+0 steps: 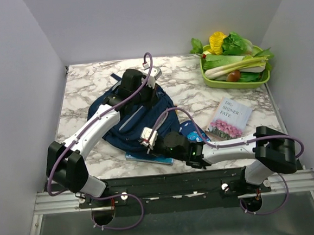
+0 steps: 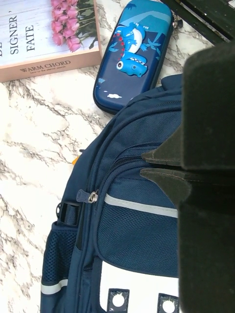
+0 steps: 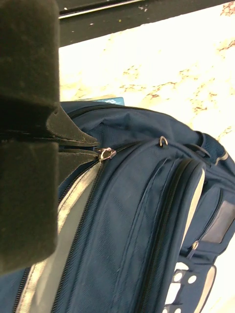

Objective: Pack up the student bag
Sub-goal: Unzip the student bag at the center of the board.

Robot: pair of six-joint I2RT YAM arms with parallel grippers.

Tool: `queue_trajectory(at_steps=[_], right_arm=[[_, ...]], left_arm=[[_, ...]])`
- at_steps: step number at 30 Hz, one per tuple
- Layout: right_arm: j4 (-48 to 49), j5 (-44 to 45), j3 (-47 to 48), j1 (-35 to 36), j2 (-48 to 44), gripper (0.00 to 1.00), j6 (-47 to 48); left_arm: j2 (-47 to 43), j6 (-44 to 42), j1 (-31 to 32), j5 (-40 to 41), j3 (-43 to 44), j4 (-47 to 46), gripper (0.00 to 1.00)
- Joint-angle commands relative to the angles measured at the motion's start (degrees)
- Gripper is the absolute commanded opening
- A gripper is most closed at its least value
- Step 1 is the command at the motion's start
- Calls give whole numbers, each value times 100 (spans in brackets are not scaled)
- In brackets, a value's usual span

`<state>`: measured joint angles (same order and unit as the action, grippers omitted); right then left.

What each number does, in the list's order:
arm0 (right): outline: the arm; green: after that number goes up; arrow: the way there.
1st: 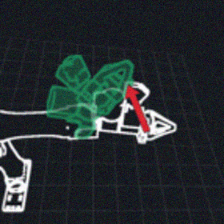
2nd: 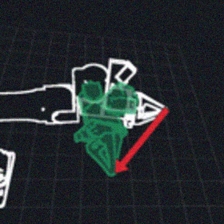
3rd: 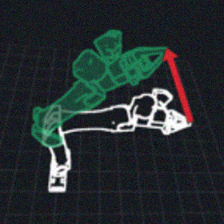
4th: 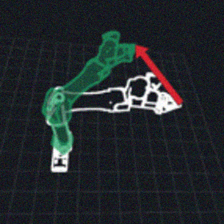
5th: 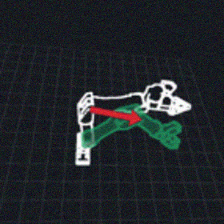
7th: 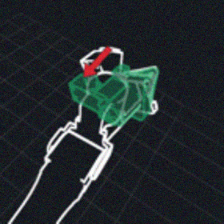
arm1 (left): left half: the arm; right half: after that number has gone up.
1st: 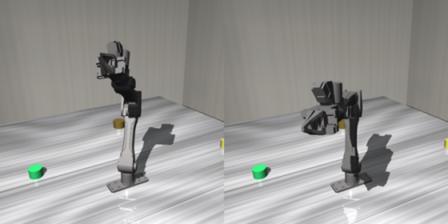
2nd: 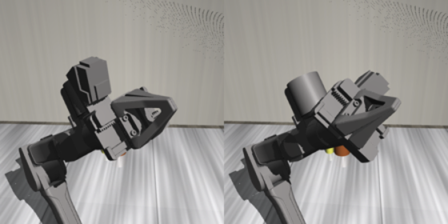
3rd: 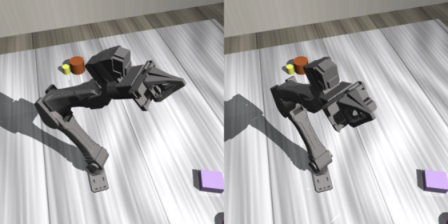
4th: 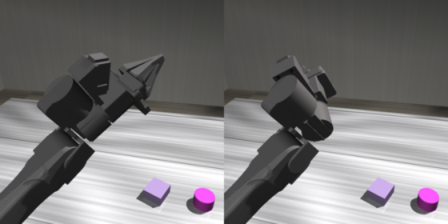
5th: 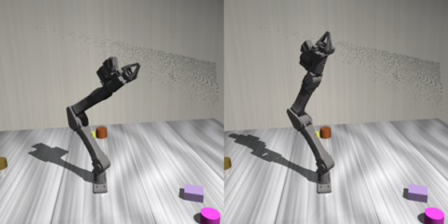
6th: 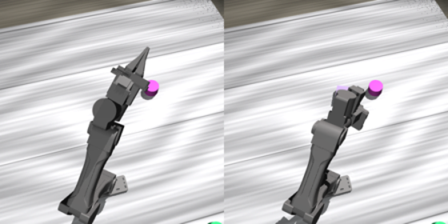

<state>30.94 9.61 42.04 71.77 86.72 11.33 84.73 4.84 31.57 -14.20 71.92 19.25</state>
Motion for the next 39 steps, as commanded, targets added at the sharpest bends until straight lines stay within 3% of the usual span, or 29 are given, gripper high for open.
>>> queue_trajectory(at_steps=[1,9,15,17,18,20,22,26,28,32,39], right_arm=[[158,-1099,532,338,511,1,-8],[-324,-1409,1735,356,1294,4,220],[-1037,-1146,2396,356,1709,31,-33],[-1011,-630,2109,347,1507,49,-166],[-1011,-479,1967,338,1375,54,-253],[-1011,3,1529,268,875,78,-455],[-1369,251,1325,145,306,85,-1026],[-2337,201,790,-722,-783,90,-2099],[-2487,234,175,-1005,-1330,100,-2468],[-3066,1146,-784,-1454,-2587,100,-3364],[-4725,1640,-1883,-1789,-4215,100,-5296]], left_arm=[[79,105,-142,154,585,-685,0],[123,104,-239,66,736,-667,0],[70,237,-362,31,832,-782,0],[35,105,-389,-65,833,-764,0],[-17,26,-423,-101,815,-703,0],[-88,-211,-441,-267,675,-642,0],[-254,-343,-459,-355,517,-597,0],[-501,-449,-564,-601,130,-624,0],[-598,-677,-564,-707,59,-536,0],[-712,-984,-564,-892,-37,-351,0],[-791,-1240,-564,-1129,-90,-220,0]])
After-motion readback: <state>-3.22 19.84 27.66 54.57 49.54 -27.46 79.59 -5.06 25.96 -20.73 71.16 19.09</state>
